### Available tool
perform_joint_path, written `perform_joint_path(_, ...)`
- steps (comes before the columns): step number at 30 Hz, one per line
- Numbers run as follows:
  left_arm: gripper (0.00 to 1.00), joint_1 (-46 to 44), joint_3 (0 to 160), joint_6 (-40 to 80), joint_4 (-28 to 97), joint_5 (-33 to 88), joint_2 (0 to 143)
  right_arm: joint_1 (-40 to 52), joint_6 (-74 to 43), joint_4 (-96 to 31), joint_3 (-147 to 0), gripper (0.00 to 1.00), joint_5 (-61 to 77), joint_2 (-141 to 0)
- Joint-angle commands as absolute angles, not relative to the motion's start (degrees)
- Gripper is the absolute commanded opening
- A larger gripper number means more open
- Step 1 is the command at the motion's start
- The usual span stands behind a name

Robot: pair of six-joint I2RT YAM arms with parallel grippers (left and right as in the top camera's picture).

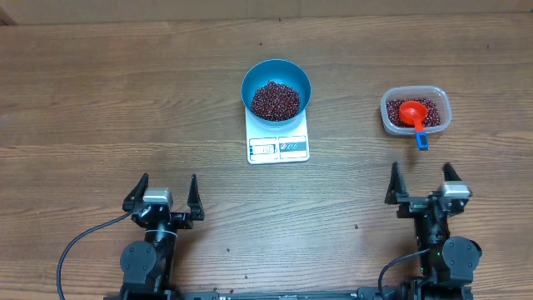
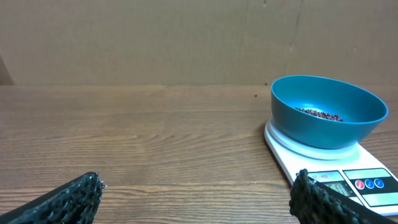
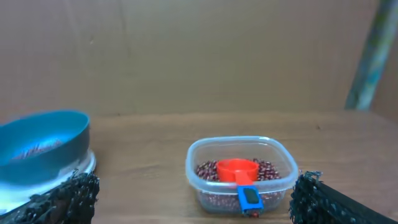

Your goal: Scoop item into bowl and weigh 150g on scale

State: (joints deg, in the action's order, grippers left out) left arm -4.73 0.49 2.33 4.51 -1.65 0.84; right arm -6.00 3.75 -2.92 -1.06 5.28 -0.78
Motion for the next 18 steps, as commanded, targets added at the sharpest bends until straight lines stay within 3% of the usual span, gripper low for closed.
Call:
perform_joint_path(1, 1.0, -4.3, 0.3, 0.8, 4.4, -1.0, 0.2, -6.1, 13.8, -3.8, -0.4, 1.0, 11.2, -0.1)
perform_joint_path(18, 1.0, -4.3, 0.3, 0.8, 4.4, -1.0, 0.2, -6.1, 10.3, -4.1, -0.4, 1.0, 10.1, -0.1)
